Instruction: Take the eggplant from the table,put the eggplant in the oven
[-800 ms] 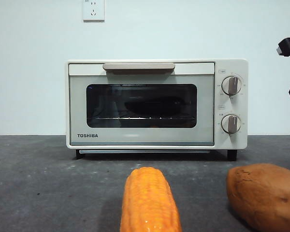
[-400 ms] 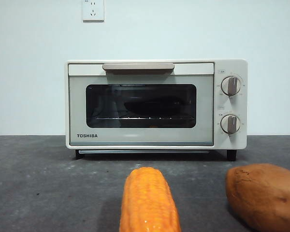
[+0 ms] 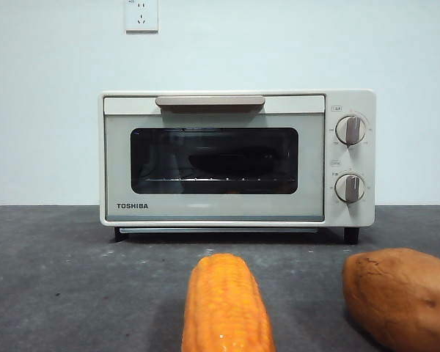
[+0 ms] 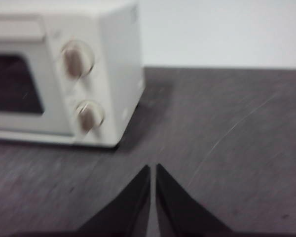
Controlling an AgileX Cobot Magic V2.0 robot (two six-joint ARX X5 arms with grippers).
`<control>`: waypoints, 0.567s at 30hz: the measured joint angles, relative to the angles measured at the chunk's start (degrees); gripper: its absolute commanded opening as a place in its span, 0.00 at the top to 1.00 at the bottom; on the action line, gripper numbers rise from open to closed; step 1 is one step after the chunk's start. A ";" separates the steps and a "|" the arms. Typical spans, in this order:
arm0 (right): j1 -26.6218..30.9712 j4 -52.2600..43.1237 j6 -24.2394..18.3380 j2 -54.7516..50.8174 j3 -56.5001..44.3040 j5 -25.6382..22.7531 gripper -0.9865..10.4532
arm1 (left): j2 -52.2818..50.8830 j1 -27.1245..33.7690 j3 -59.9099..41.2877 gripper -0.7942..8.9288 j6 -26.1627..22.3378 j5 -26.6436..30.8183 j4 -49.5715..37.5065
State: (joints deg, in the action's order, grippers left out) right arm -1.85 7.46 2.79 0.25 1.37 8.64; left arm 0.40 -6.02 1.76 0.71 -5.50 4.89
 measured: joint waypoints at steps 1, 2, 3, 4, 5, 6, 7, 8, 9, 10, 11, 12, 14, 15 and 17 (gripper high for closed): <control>0.20 0.55 0.02 0.00 -0.50 1.25 0.91 | 0.00 0.02 0.00 0.91 0.00 0.00 0.00; 0.42 1.62 0.04 0.04 -0.44 2.49 0.91 | 0.00 0.02 0.00 0.91 0.00 0.00 0.00; 0.42 1.60 0.04 0.15 -0.44 3.21 0.91 | 0.00 0.02 0.00 0.91 0.00 0.00 -0.07; 0.42 1.49 0.04 0.13 -0.44 3.41 0.91 | 0.00 0.00 0.00 0.91 0.00 0.00 0.02; 0.42 1.46 0.04 0.11 -0.44 3.52 0.91 | 0.00 0.00 0.00 0.91 0.00 0.00 0.02; 0.42 1.49 0.04 0.11 -0.44 3.37 0.91 | 0.00 0.02 0.00 0.91 0.00 0.00 -0.07; 0.42 1.49 0.04 0.11 -0.44 3.10 0.91 | 0.00 0.02 0.00 0.91 0.00 0.00 -0.02; 0.42 1.49 0.04 0.11 -0.44 2.91 0.91 | 0.00 0.00 0.00 0.91 0.00 0.00 -0.02; 0.42 1.49 0.04 0.11 -0.44 2.60 0.91 | 0.00 0.02 0.00 0.91 0.00 0.00 -0.04; 0.42 1.51 0.04 0.11 -0.44 2.34 0.91 | 0.00 0.00 0.00 0.91 0.00 0.00 -0.02; 0.42 1.51 0.04 0.11 -0.44 2.25 0.91 | 0.00 0.02 0.00 0.91 0.00 0.00 -0.04; 0.42 1.51 0.04 0.11 -0.44 2.25 0.91 | 0.00 0.00 0.00 0.91 0.00 0.00 -0.02; 0.42 1.51 0.04 0.11 -0.44 2.12 0.91 | 0.00 0.00 0.00 0.91 0.00 0.00 -0.04; 0.42 1.51 0.04 0.11 -0.44 2.05 0.91 | 0.00 0.00 0.00 0.91 0.00 0.00 -0.02; 0.42 1.51 0.04 0.11 -0.44 2.03 0.91 | 0.00 0.00 0.00 0.91 0.00 0.00 -0.04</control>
State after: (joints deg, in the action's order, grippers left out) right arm -1.43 8.97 2.83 0.36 0.93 10.68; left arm 0.40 -6.02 1.76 0.71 -5.50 4.84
